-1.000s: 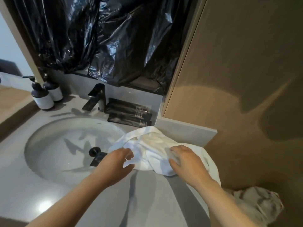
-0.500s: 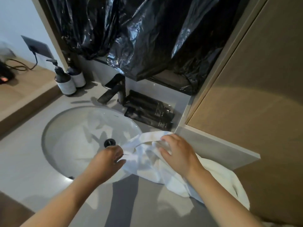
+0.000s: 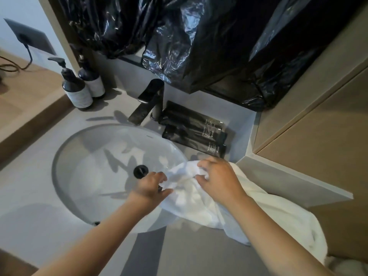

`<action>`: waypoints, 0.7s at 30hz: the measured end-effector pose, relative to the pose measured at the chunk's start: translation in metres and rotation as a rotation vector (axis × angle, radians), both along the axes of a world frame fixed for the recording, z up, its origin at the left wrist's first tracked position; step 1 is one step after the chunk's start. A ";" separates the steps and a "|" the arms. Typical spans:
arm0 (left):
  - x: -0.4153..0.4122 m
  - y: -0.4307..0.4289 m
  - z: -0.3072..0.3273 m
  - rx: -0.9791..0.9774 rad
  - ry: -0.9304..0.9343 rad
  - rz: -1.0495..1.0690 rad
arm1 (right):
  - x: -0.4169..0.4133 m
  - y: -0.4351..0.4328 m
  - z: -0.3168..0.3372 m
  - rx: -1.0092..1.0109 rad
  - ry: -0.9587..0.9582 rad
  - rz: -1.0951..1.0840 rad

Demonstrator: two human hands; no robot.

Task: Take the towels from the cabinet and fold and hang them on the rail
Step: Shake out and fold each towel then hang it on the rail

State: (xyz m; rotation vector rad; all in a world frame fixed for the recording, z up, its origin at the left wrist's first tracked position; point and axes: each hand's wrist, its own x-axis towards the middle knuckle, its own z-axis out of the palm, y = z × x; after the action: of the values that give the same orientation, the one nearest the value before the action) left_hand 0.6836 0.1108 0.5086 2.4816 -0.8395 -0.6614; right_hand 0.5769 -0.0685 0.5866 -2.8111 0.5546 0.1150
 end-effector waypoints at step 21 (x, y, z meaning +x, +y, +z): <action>0.034 -0.008 0.032 -0.301 0.110 -0.281 | -0.001 0.011 -0.001 0.145 -0.142 -0.098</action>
State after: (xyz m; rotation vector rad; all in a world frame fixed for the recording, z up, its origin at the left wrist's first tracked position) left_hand 0.7178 0.1027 0.5411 2.0613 -1.1647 -0.6998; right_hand 0.5755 -0.0572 0.5860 -2.6216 0.6221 -0.0617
